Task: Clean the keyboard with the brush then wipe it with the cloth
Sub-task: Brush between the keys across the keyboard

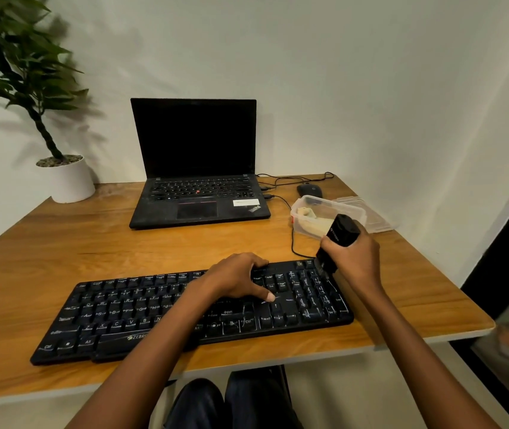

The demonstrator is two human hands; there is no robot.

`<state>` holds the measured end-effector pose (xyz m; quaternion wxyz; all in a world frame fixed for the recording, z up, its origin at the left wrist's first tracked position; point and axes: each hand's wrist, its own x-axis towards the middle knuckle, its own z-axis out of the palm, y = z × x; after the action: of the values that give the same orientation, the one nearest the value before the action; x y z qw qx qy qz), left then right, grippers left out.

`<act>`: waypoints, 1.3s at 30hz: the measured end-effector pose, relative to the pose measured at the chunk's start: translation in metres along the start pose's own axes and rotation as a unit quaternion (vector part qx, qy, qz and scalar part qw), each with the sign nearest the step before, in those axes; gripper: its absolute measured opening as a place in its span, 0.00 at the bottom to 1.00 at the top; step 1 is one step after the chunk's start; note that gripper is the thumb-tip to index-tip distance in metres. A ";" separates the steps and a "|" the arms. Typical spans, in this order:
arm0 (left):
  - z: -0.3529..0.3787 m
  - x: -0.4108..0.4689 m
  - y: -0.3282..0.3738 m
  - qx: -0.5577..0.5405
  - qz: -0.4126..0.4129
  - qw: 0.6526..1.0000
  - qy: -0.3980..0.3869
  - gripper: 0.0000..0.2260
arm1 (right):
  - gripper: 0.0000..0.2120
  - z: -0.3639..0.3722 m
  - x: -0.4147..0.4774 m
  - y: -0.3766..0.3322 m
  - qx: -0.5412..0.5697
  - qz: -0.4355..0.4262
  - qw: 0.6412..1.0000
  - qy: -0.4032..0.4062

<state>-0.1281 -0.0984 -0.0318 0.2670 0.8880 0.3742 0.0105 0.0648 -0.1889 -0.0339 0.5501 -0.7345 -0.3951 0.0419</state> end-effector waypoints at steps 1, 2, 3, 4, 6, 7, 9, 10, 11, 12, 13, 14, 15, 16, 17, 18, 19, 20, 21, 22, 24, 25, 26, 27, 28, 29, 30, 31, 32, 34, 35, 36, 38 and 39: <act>0.000 0.000 0.000 0.001 0.001 1.000 0.001 0.37 | 0.18 -0.001 -0.002 0.001 -0.001 -0.004 1.000 -0.012; 0.001 0.000 0.000 0.002 0.003 1.000 0.002 0.37 | 0.17 -0.003 -0.002 0.002 -0.008 -0.004 1.000 -0.028; 0.001 0.000 -0.001 0.002 0.004 1.000 0.003 0.37 | 0.17 -0.005 -0.001 0.002 -0.022 -0.002 0.999 -0.038; 0.001 0.000 -0.001 0.002 0.005 1.000 0.004 0.37 | 0.18 -0.007 0.002 0.002 -0.042 -0.001 0.998 -0.037; 0.001 0.000 -0.002 0.004 0.005 1.000 0.004 0.36 | 0.20 -0.006 0.002 0.000 -0.074 -0.015 0.997 -0.015; 0.001 0.000 -0.002 0.006 0.005 1.000 0.004 0.36 | 0.20 -0.004 0.000 -0.002 -0.074 -0.029 0.997 -0.008; 0.002 0.001 -0.002 0.005 0.003 1.000 0.004 0.37 | 0.15 -0.002 -0.008 -0.003 -0.047 -0.041 0.998 -0.015; 0.002 0.001 -0.003 0.003 0.002 1.000 0.004 0.37 | 0.13 -0.003 -0.010 -0.002 -0.021 -0.030 0.999 -0.025; 0.002 0.001 -0.003 0.002 0.001 1.000 0.004 0.37 | 0.12 -0.007 -0.011 -0.002 0.007 -0.013 0.999 -0.038; 0.002 0.001 -0.003 0.001 0.002 1.000 0.004 0.37 | 0.12 -0.011 -0.011 -0.001 0.028 -0.002 0.999 -0.047; 0.002 0.001 -0.003 0.001 0.003 1.000 0.004 0.37 | 0.13 -0.013 -0.010 0.001 0.034 0.004 0.998 -0.048; 0.002 0.001 -0.003 0.001 0.004 1.000 0.003 0.36 | 0.15 -0.015 -0.008 0.001 0.030 0.000 0.999 -0.040; 0.002 0.001 -0.003 0.002 0.005 1.000 0.003 0.36 | 0.16 -0.014 -0.008 -0.001 0.022 -0.009 0.999 -0.025; 0.002 0.000 -0.003 0.003 0.006 1.000 0.002 0.36 | 0.17 -0.013 -0.011 -0.003 0.019 -0.023 0.999 -0.014; 0.002 0.000 -0.003 0.003 0.007 1.000 0.003 0.36 | 0.16 -0.011 -0.014 -0.005 0.022 -0.033 0.999 -0.010; 0.002 0.000 -0.003 0.001 0.008 1.000 0.003 0.36 | 0.15 -0.010 -0.018 -0.005 0.034 -0.039 0.999 -0.012; 0.002 0.000 -0.003 0.001 0.010 1.000 0.004 0.36 | 0.14 -0.010 -0.021 -0.004 0.053 -0.035 0.998 -0.020; 0.002 0.001 -0.003 0.001 0.011 1.000 0.006 0.36 | 0.12 -0.011 -0.023 -0.004 0.075 -0.023 0.996 -0.034; 0.002 0.001 -0.004 0.003 0.011 1.000 0.007 0.36 | 0.11 -0.014 -0.023 -0.003 0.099 -0.006 0.994 -0.049; 0.002 0.001 -0.004 0.004 0.011 1.000 0.007 0.36 | 0.11 -0.016 -0.022 -0.002 0.117 0.006 0.992 -0.057; 0.002 0.001 -0.004 0.006 0.014 1.000 0.007 0.36 | 0.11 -0.016 -0.019 -0.002 0.092 -0.001 0.995 -0.033; 0.002 0.001 -0.004 0.005 0.016 1.000 0.006 0.36 | 0.13 -0.014 -0.018 -0.002 0.057 -0.015 0.998 -0.014; 0.002 0.001 -0.004 0.004 0.016 1.000 0.005 0.36 | 0.15 -0.011 -0.020 -0.003 0.039 -0.025 0.999 0.001; 0.003 0.001 -0.004 0.002 0.015 1.000 0.005 0.37 | 0.15 -0.009 -0.022 -0.003 0.035 -0.029 0.999 0.003; 0.003 0.001 -0.004 0.001 0.015 1.000 0.005 0.37 | 0.14 -0.007 -0.025 -0.002 0.047 -0.026 0.999 -0.006; 0.003 0.001 -0.004 -0.001 0.014 1.000 0.006 0.37 | 0.11 -0.008 -0.027 0.001 0.061 -0.012 0.998 -0.017; 0.003 0.001 -0.004 -0.001 0.014 1.000 0.006 0.37 | 0.08 -0.010 -0.027 0.003 0.074 0.001 0.997 -0.025; 0.003 0.001 -0.004 -0.001 0.015 1.000 0.006 0.36 | 0.07 -0.012 -0.026 0.004 0.079 0.011 0.996 -0.027; 0.003 0.001 -0.004 -0.001 0.015 1.000 0.006 0.36 | 0.08 -0.015 -0.025 0.004 0.084 0.018 0.996 -0.024; 0.002 0.001 -0.004 -0.002 0.015 1.000 0.006 0.36 | 0.10 -0.013 -0.022 0.002 0.051 0.015 0.999 0.011; 0.002 0.002 -0.003 -0.003 0.014 1.000 0.005 0.36 | 0.12 -0.010 -0.023 0.000 0.029 0.010 0.999 0.027; 0.002 0.002 -0.004 -0.004 0.014 1.000 0.005 0.36 | 0.14 -0.007 -0.025 -0.001 0.019 0.001 0.999 0.034; 0.002 0.001 -0.003 -0.005 0.013 1.000 0.005 0.36 | 0.12 -0.006 -0.031 0.001 0.039 0.004 0.999 0.023; 0.003 0.001 -0.004 -0.005 0.013 1.000 0.006 0.36 | 0.10 -0.010 -0.033 0.002 0.073 0.021 0.997 0.007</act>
<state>-0.1290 -0.0966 -0.0360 0.2691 0.8912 0.3646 0.0208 0.0480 -0.2178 -0.0440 0.6044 -0.7006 -0.3715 0.0767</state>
